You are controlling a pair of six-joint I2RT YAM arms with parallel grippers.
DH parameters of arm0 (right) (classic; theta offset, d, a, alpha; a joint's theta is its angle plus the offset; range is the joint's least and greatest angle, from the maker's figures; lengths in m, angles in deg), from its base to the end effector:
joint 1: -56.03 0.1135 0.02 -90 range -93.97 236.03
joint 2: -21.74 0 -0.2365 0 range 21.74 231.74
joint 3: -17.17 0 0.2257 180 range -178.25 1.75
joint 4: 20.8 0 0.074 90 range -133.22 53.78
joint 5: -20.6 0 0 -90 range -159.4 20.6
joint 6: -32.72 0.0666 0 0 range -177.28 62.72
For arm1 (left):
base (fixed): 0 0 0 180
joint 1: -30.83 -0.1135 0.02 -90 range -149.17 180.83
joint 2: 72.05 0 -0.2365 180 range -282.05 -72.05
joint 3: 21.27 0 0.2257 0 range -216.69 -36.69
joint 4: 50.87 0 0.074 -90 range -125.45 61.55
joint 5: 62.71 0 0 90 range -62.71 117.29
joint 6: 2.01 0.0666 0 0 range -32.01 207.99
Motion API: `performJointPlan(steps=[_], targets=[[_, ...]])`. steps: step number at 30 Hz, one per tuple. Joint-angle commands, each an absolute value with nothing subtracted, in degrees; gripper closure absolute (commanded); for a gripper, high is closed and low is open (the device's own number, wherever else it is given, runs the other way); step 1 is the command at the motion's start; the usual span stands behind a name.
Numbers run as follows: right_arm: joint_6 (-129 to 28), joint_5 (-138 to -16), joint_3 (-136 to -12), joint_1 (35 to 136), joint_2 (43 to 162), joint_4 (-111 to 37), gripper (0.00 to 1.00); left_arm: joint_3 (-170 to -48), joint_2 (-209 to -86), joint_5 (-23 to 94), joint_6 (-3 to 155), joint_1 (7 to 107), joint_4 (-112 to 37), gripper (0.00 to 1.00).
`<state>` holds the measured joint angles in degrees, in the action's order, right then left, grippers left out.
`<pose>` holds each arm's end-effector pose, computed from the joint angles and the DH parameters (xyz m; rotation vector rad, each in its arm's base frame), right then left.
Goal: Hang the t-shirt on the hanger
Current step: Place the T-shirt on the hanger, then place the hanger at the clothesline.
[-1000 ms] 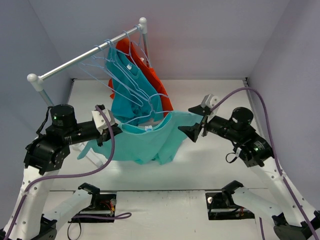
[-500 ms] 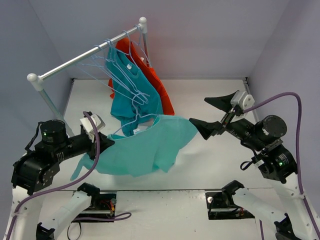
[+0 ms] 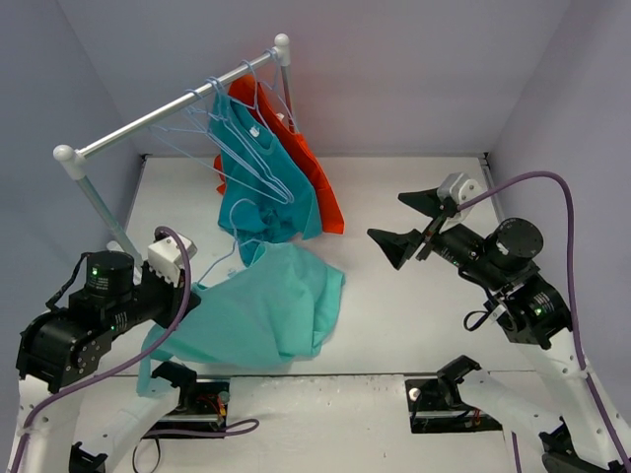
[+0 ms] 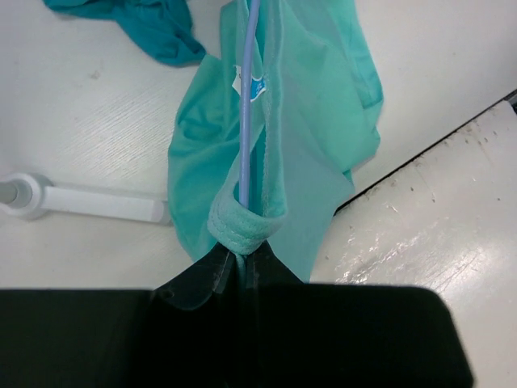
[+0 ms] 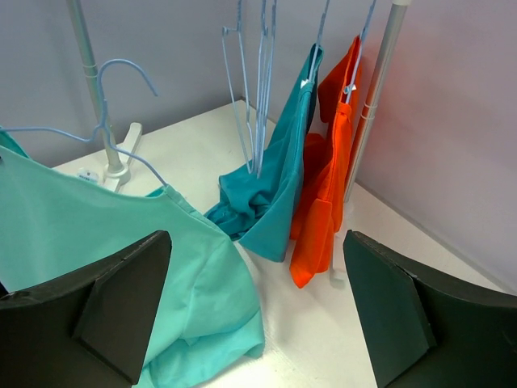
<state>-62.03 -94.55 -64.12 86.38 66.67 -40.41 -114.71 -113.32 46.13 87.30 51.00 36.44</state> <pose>0.1263 0.1067 0.4530 -0.7520 1.1043 0.6598 0.0796 -0.0522 0.3689 0.5574 2.1305 -0.5641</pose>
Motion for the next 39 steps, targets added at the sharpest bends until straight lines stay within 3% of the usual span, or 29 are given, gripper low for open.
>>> performJointPlan(steps=[1,11,27,39], targets=[[-62.7,-93.7,-64.2,86.1,67.8,-36.1,0.15,-118.3,-116.0,37.2,83.3,50.9,36.5,1.0],[-63.2,-93.8,-63.0,86.1,68.2,-36.1,0.15,-126.2,-117.7,15.2,75.6,50.9,30.0,1.0],[-64.3,-93.4,-62.1,86.1,66.5,-36.0,0.14,-141.8,-129.6,2.4,78.6,50.9,20.7,1.0],[-64.3,-92.3,-60.7,86.1,65.0,-36.1,0.14,-134.8,-133.8,-2.7,73.7,50.9,12.3,1.0]])
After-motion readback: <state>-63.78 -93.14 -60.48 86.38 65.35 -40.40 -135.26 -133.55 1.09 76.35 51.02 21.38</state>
